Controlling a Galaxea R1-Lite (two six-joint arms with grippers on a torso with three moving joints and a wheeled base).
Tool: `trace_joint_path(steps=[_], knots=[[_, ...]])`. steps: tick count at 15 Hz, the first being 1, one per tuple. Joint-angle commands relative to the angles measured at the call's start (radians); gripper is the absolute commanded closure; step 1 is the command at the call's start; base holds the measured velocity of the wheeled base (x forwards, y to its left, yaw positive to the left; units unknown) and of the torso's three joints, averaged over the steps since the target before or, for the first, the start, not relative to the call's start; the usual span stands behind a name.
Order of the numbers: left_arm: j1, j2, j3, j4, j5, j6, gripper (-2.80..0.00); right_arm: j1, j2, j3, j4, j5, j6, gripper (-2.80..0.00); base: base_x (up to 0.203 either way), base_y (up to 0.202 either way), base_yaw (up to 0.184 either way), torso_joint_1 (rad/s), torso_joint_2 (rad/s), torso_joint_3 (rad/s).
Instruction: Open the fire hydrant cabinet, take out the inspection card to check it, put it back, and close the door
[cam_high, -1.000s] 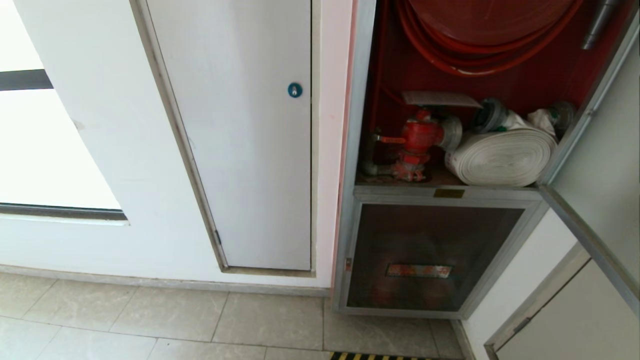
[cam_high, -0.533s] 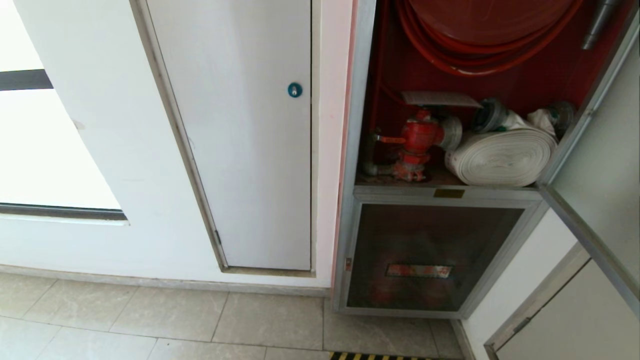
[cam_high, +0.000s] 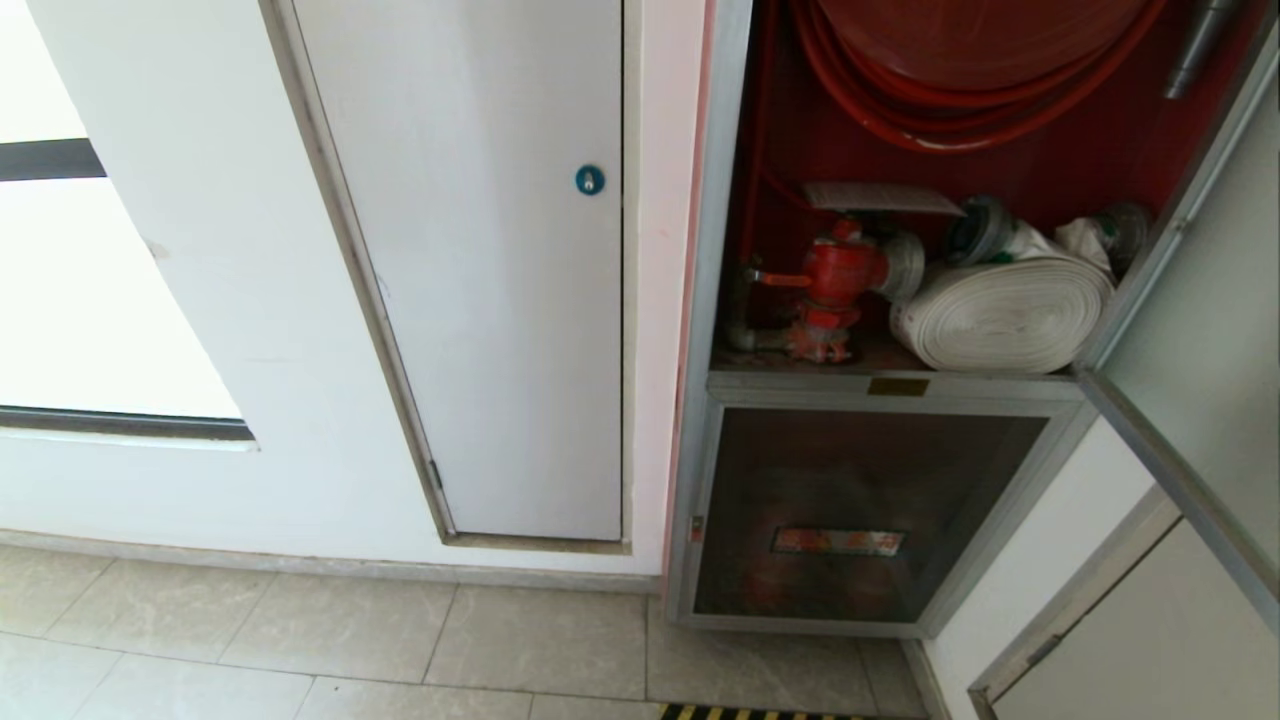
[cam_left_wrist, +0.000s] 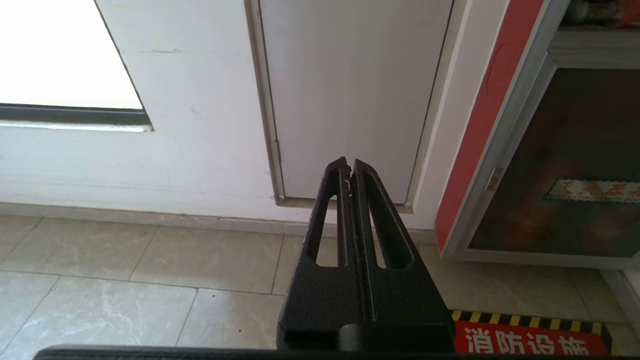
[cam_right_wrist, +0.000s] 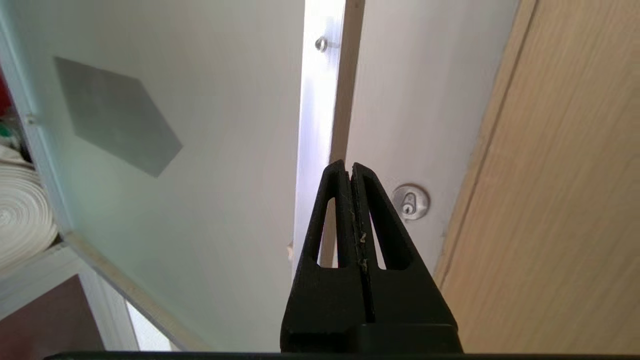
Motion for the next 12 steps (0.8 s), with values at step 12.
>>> trace_joint_path(steps=[12], knots=[[0.0,0.001,0.02,-0.001,0.0,-0.001,0.0,-0.096,0.175,-0.153,0.062,-0.07,0.101,0.0,0.0,0.0,0.0,0.0,0.0,0.0]])
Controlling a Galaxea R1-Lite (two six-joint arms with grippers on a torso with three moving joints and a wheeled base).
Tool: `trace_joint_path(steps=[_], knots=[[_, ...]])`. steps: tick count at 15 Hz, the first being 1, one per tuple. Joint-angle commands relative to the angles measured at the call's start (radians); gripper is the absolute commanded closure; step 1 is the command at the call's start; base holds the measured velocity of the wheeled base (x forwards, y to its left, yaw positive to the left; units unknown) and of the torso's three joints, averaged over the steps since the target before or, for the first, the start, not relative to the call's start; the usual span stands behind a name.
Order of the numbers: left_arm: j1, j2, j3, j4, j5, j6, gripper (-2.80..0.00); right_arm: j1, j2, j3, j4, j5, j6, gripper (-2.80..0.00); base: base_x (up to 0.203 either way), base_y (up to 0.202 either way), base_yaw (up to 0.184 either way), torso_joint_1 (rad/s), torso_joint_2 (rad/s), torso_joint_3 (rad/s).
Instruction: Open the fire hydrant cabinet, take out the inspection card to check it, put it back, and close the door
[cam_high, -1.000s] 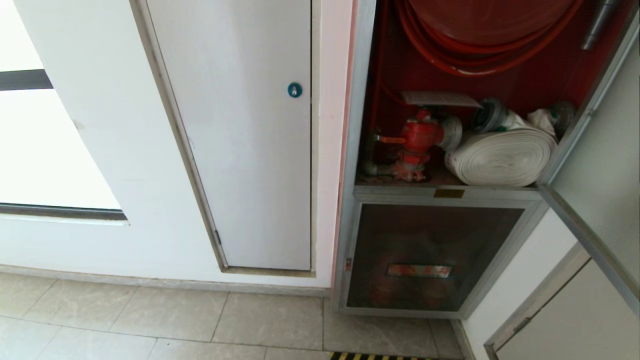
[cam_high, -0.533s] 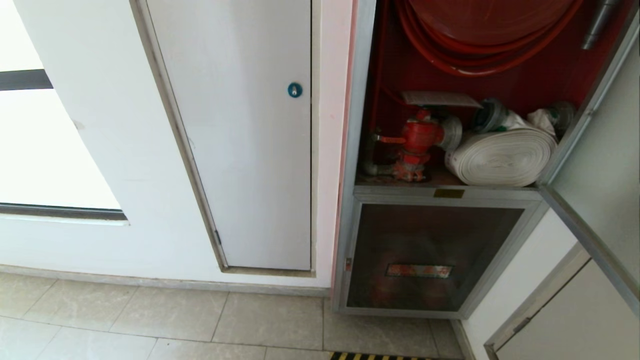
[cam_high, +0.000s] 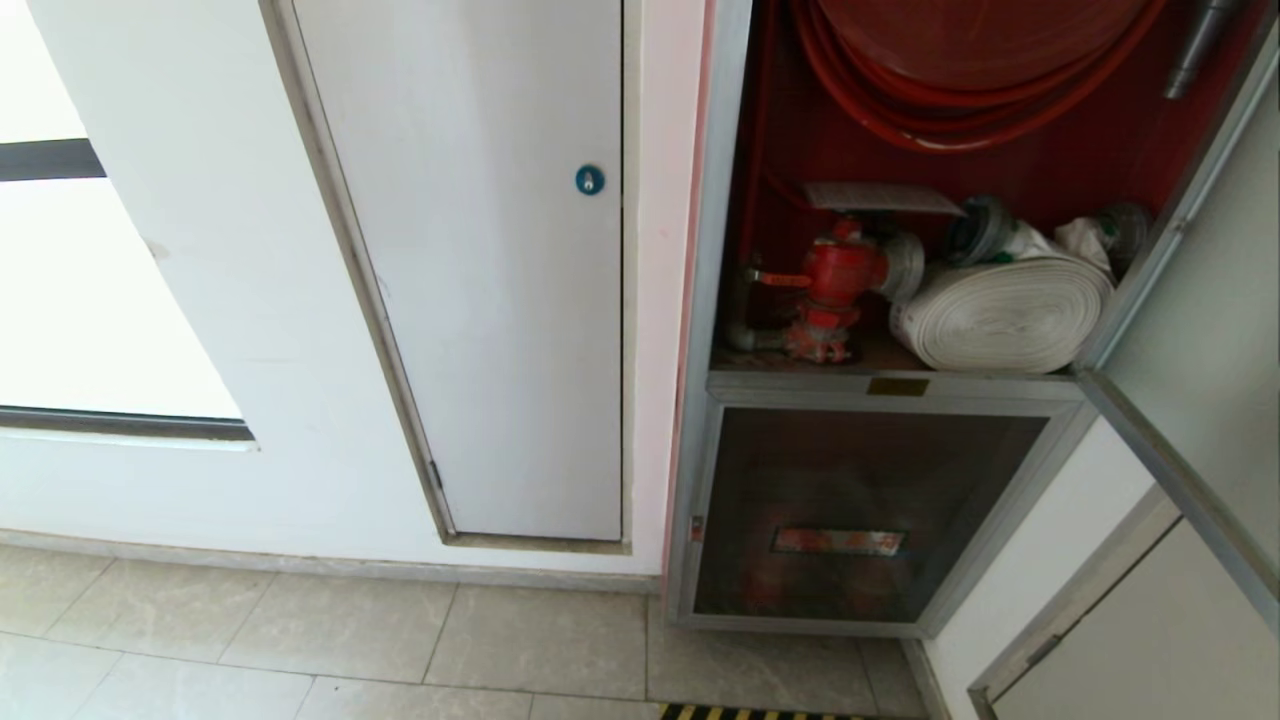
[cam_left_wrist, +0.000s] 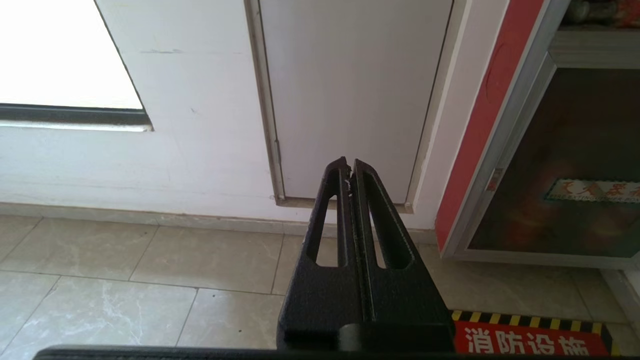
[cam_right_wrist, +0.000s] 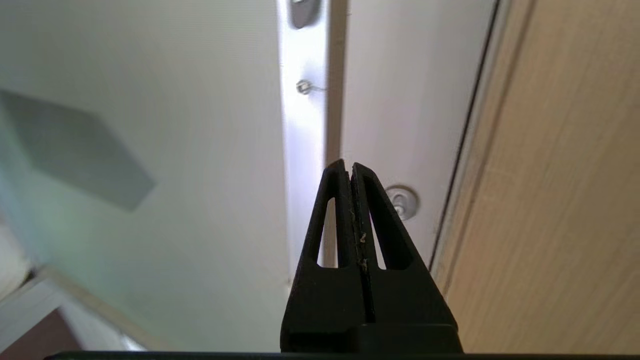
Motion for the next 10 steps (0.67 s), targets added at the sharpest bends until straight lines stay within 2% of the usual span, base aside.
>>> trace_joint_path(steps=[1,3,4,7,10], knots=[[0.0,0.001,0.02,-0.001,0.001,-0.001,0.0,-0.088,0.031,-0.004,-0.001,0.045,0.014,0.0,0.0,0.0,0.0,0.0,0.0,0.0],[0.0,0.001,0.02,-0.001,0.001,-0.001,0.0,-0.195,0.047,-0.011,0.001,0.133,0.061,0.0,0.0,0.0,0.0,0.0,0.0,0.0],[0.0,0.001,0.02,-0.001,0.001,-0.001,0.0,-0.217,0.044,-0.019,0.002,0.15,0.09,0.0,0.0,0.0,0.0,0.0,0.0,0.0],[0.0,0.001,0.02,-0.001,0.001,-0.001,0.0,-0.278,0.04,-0.018,0.004,0.179,0.107,0.0,0.0,0.0,0.0,0.0,0.0,0.0],[0.0,0.001,0.02,-0.001,0.001,-0.001,0.0,-0.323,0.053,-0.019,0.041,0.248,0.143,0.0,0.0,0.0,0.0,0.0,0.0,0.0]])
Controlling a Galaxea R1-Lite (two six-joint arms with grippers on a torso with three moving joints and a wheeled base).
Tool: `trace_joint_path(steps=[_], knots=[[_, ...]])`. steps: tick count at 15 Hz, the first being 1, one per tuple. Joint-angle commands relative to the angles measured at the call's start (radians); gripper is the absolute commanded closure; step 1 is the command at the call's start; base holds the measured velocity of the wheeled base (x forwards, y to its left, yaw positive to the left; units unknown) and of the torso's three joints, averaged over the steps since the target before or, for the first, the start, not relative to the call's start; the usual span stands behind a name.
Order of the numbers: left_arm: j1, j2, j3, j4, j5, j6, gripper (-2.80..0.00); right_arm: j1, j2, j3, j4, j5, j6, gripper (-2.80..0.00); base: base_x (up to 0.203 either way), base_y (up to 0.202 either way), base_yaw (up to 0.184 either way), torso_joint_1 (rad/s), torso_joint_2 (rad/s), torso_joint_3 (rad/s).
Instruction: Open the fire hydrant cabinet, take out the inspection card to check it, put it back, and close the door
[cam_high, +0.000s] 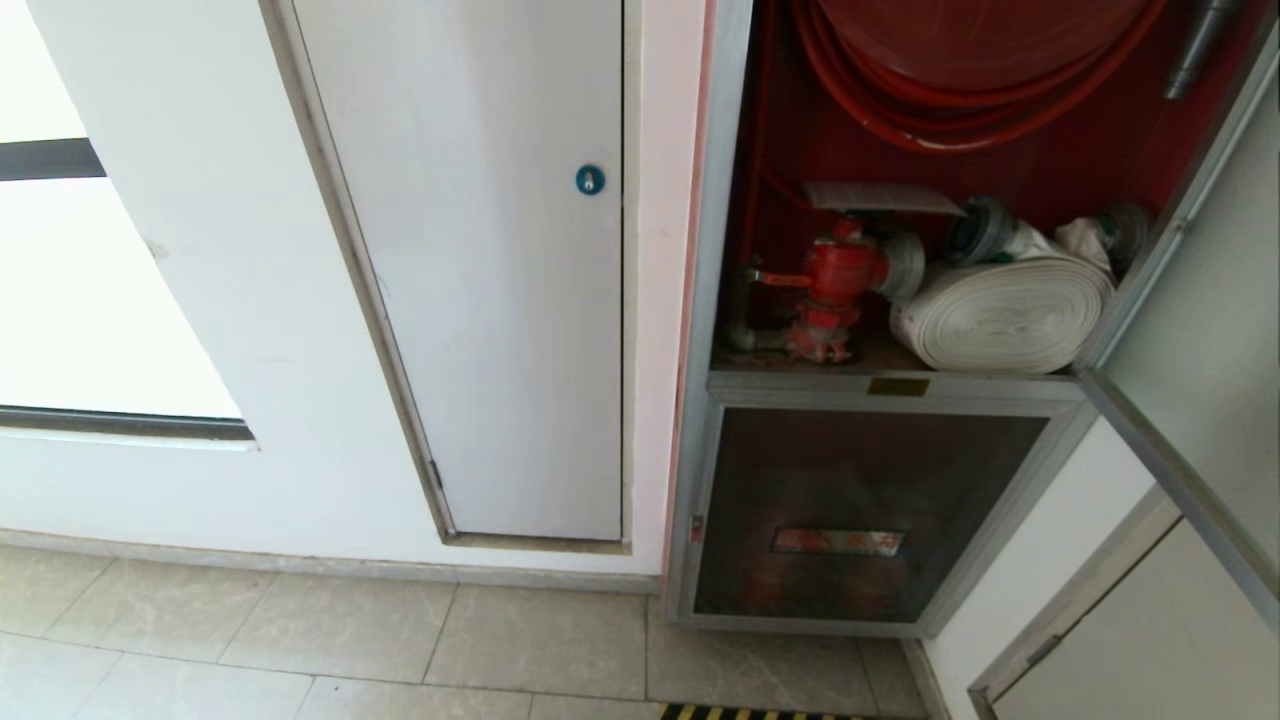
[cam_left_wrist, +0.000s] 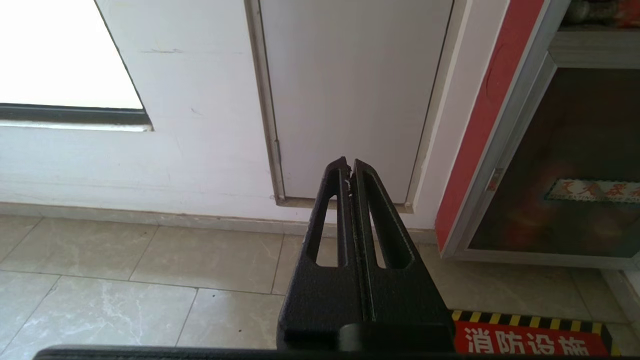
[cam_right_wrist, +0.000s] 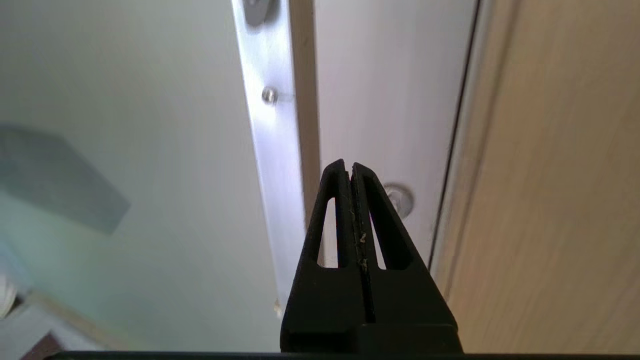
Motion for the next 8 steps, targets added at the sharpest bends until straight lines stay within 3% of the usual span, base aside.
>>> trace_joint_path(steps=[1,8], knots=[[0.0,0.001,0.02,-0.001,0.001,0.001,0.0,-0.028,0.021,-0.001,0.007,0.019,0.019,0.0,0.0,0.0,0.0,0.0,0.0,0.0],[0.0,0.001,0.02,0.0,0.001,-0.001,0.0,-0.154,0.134,-0.036,-0.002,0.136,0.062,0.0,0.0,0.0,0.0,0.0,0.0,0.0]])
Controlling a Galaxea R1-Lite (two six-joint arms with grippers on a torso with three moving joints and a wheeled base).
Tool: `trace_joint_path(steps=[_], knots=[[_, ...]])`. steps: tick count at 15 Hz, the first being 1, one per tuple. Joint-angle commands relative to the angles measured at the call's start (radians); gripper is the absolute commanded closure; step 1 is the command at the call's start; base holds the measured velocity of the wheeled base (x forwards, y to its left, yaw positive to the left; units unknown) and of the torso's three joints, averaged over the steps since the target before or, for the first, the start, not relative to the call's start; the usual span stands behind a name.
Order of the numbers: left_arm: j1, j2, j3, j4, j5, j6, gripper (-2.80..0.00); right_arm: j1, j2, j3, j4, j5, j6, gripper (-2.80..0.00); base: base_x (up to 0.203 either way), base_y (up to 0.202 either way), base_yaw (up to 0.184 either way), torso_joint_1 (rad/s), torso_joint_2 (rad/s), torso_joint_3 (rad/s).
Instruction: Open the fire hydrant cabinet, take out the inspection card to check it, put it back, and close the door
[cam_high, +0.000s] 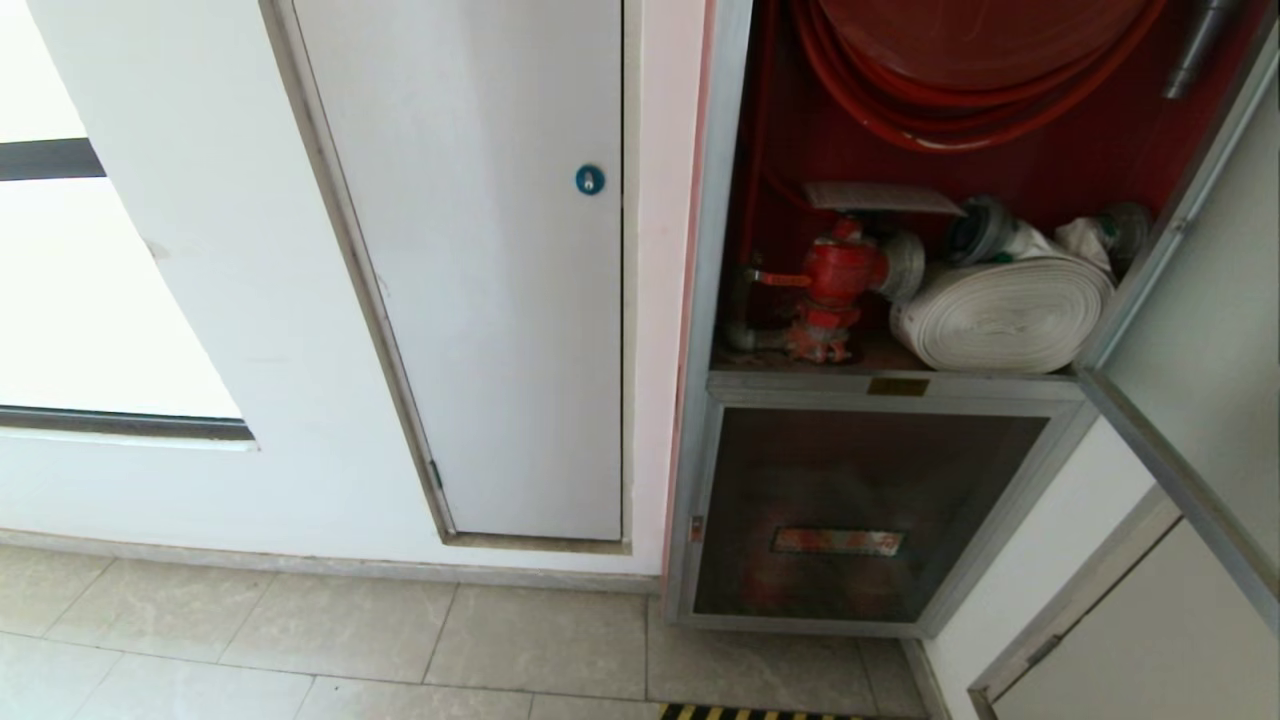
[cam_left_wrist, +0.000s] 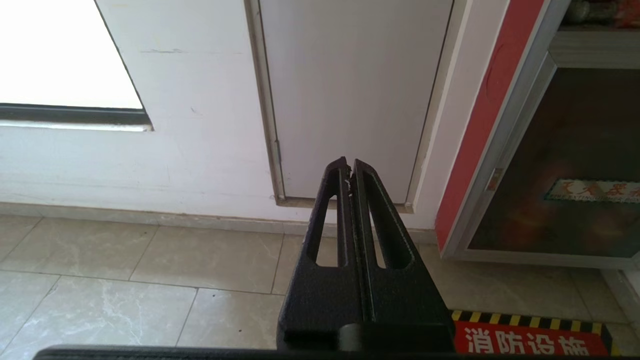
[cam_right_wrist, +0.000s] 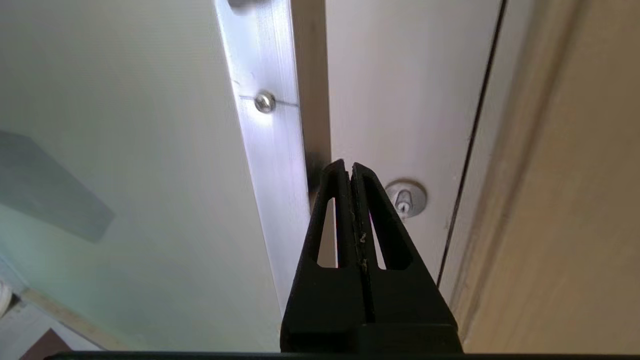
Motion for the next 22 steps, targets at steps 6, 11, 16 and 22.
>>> trace_joint_path(steps=[6,11,16,22], knots=[[0.0,0.001,0.02,-0.001,0.0,0.0,0.0,-0.044,0.075,-0.01,-0.015,0.062,0.034,0.0,0.0,0.0,0.0,0.0,0.0,0.0],[0.0,0.001,0.02,-0.001,0.0,0.0,0.0,-0.043,0.053,0.002,-0.012,0.122,0.035,0.0,0.0,0.0,0.0,0.0,0.0,0.0],[0.0,0.001,0.02,-0.001,0.0,0.001,0.0,-0.022,-0.029,0.039,-0.003,0.18,0.032,0.0,0.0,0.0,0.0,0.0,0.0,0.0],[0.0,0.001,0.02,-0.001,0.0,0.0,0.0,0.081,-0.102,0.084,-0.006,0.2,0.025,0.0,0.0,0.0,0.0,0.0,0.0,0.0]])
